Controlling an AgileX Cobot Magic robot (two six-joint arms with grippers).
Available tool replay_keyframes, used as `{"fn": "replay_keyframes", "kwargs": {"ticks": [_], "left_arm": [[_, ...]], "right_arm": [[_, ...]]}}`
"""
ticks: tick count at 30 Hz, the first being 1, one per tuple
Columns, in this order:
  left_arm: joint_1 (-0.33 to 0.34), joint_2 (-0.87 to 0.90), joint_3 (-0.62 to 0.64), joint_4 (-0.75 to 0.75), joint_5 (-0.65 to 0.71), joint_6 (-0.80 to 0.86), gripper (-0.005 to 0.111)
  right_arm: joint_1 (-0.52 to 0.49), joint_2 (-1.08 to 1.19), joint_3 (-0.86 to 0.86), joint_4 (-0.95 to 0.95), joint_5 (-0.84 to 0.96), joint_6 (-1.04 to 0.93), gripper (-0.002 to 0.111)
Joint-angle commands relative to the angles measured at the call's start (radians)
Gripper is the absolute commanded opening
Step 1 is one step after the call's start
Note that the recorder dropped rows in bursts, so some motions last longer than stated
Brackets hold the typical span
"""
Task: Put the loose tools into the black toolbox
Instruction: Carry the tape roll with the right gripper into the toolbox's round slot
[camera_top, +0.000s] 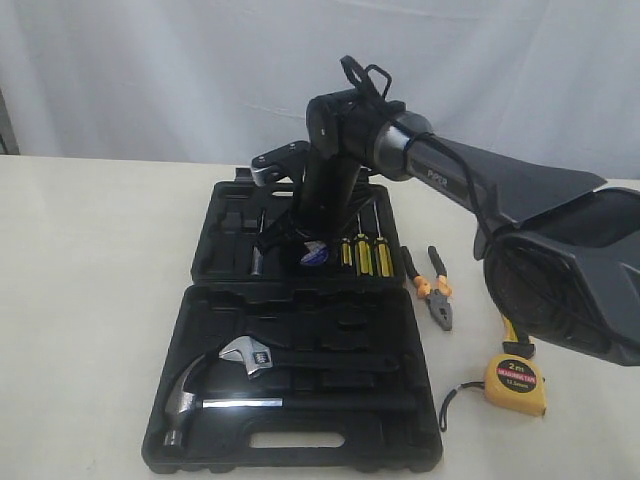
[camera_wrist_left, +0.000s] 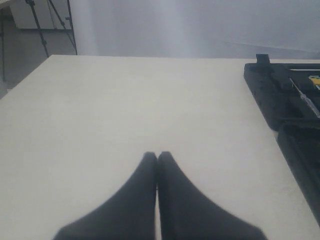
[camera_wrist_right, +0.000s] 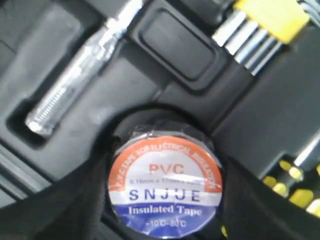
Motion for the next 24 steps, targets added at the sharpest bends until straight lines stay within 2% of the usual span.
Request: {"fn": "replay_keyframes", "kwargs": {"ticks": [1,17,19,24], "left_arm": [[-0.003,-0.001,0.001,0.000,-0.013,-0.004,0.000],[-0.003,-0.001,0.001,0.000,-0.013,-0.004,0.000],[-0.003,-0.001,0.001,0.000,-0.013,-0.004,0.000],[-0.003,-0.001,0.001,0.000,-0.013,-0.004,0.000]], "right_arm": [[-0.001,0.006,-0.002,-0.015,0.031,0.006,0.000],[-0.001,0.006,-0.002,0.046,-0.016,-0.024,0.000],[-0.001,0.006,-0.002,0.046,-0.014,-0.024,0.007],[-0.001,0.006,-0.002,0.046,-0.010,-0.024,0.044]]}}
